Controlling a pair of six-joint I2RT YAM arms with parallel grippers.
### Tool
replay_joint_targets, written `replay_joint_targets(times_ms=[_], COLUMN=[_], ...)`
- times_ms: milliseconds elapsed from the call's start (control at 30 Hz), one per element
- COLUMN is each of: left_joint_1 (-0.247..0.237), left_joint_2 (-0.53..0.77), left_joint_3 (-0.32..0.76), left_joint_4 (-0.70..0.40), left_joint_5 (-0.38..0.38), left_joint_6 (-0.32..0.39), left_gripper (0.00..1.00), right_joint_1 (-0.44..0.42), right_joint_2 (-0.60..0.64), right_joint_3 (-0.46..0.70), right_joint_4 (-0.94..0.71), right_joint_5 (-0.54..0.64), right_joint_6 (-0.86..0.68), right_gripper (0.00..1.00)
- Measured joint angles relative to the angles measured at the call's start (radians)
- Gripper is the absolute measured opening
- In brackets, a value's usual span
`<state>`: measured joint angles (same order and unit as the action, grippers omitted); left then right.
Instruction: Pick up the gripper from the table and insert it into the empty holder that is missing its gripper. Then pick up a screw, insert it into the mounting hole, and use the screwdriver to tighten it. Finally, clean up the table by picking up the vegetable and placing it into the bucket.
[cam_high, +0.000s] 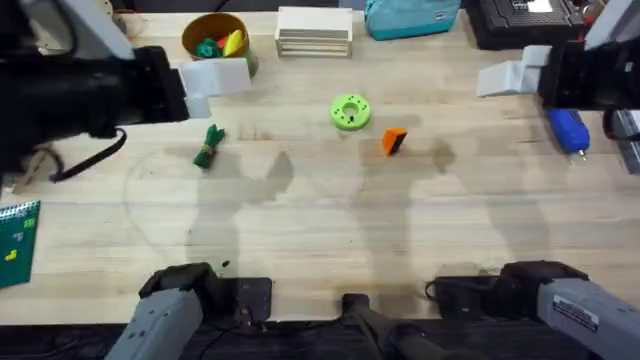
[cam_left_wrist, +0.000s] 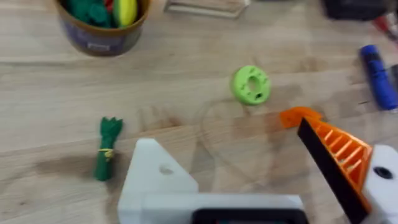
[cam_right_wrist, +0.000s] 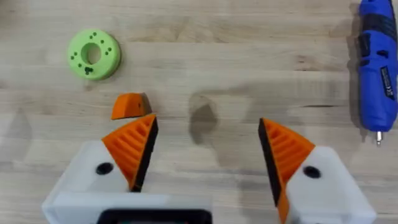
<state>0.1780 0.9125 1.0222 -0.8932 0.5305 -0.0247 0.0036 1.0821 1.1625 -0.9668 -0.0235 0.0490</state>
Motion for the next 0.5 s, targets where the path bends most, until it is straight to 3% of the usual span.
replay_joint_targets(times_ms=[67, 100, 267, 500], left_joint_1=[0.0, 0.0, 0.0, 0.0], left_joint_2=[-0.054, -0.119, -0.179, -0.179], left_joint_3=[0.0, 0.0, 0.0, 0.0], left_joint_4=[0.0, 0.0, 0.0, 0.015], left_joint_5=[0.031, 0.056, 0.081, 0.075], left_joint_6=[-0.038, -0.1, -0.187, -0.243], left_gripper=[0.987, 0.986, 0.986, 0.986], right_joint_1=[0.0, 0.0, 0.0, 0.0], right_joint_2=[0.0, 0.0, 0.0, 0.0], right_joint_3=[0.0, 0.0, 0.0, 0.0], right_joint_4=[0.0, 0.0, 0.0, 0.0], right_joint_5=[0.0, 0.0, 0.0, 0.0], right_joint_6=[0.0, 0.0, 0.0, 0.0], right_gripper=[0.939, 0.939, 0.939, 0.939])
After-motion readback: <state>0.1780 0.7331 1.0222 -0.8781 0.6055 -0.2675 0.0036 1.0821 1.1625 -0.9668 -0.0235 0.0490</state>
